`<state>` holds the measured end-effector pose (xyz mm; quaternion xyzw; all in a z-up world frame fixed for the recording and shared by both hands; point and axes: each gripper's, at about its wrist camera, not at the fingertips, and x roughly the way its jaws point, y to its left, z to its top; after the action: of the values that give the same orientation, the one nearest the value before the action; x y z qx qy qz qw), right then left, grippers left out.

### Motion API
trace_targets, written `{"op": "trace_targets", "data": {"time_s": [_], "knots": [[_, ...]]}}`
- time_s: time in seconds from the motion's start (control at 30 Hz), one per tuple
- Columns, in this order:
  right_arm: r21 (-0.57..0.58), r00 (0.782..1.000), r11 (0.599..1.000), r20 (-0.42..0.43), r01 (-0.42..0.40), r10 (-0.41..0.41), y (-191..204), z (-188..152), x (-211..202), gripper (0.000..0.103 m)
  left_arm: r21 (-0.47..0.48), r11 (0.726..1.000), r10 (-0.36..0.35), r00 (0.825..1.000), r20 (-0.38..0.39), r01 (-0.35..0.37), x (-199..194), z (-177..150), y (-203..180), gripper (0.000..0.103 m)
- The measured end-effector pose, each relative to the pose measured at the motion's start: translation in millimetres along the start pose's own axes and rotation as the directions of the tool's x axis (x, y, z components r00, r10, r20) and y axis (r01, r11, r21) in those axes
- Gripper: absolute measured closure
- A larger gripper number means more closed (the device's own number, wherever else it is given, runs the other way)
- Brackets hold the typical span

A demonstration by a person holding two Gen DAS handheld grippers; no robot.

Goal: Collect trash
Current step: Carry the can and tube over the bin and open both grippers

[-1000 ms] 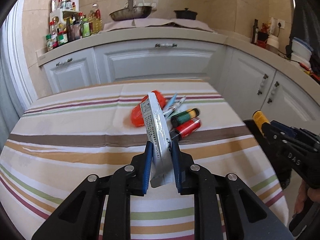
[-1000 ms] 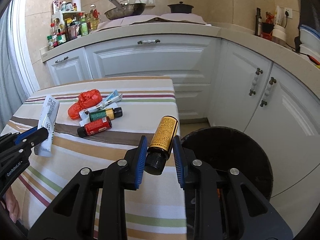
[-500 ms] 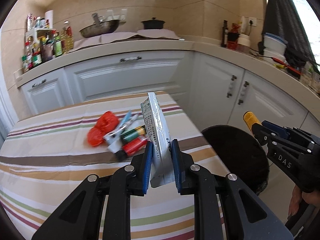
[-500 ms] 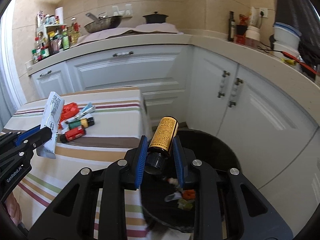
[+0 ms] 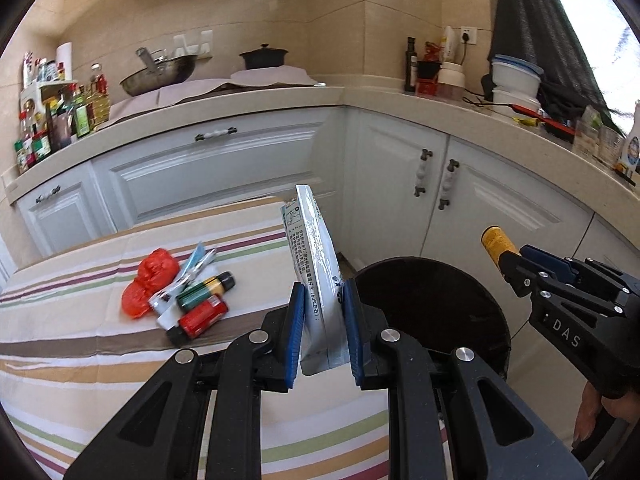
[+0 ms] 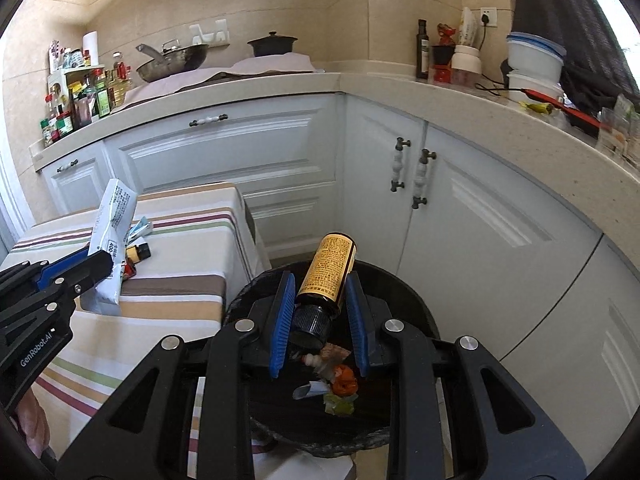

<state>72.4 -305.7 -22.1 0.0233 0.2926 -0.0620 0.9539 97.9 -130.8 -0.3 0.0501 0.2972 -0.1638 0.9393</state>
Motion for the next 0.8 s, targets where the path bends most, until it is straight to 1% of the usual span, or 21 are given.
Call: {"op": "trace_targets", "data": {"time_s": [0.4,0.67,0.73,0.77,0.8], "knots": [[0.036,1.0,0.999,-0.004,0.028,-0.028,-24.4,-1.1,7.9,0.077,0.059,0.998,-0.034,0.999,-0.003,0.034,14.6,6.2,-28.5,0.082],[0.05,0.999,0.998,-0.022,0.025,-0.024,-34.0,-1.1,26.8,0.077,0.102,0.993,-0.061,0.998,-0.016,0.063,37.8,12.1,-47.7,0.082],[0.05,1.0,0.998,-0.023,0.022,-0.021,-35.2,0.0,33.0,0.073,0.106,0.993,-0.057,0.998,-0.008,0.058,43.9,14.3,-51.1,0.081],[0.05,1.0,0.999,-0.023,0.022,-0.021,-36.3,0.4,35.9,0.066,0.108,0.992,-0.057,0.998,-0.012,0.058,48.5,15.3,-53.0,0.079],[0.052,0.999,0.998,-0.019,0.031,-0.03,-37.6,0.6,38.9,0.061,0.109,0.992,-0.057,0.998,-0.017,0.059,52.4,15.9,-54.2,0.078]]}}
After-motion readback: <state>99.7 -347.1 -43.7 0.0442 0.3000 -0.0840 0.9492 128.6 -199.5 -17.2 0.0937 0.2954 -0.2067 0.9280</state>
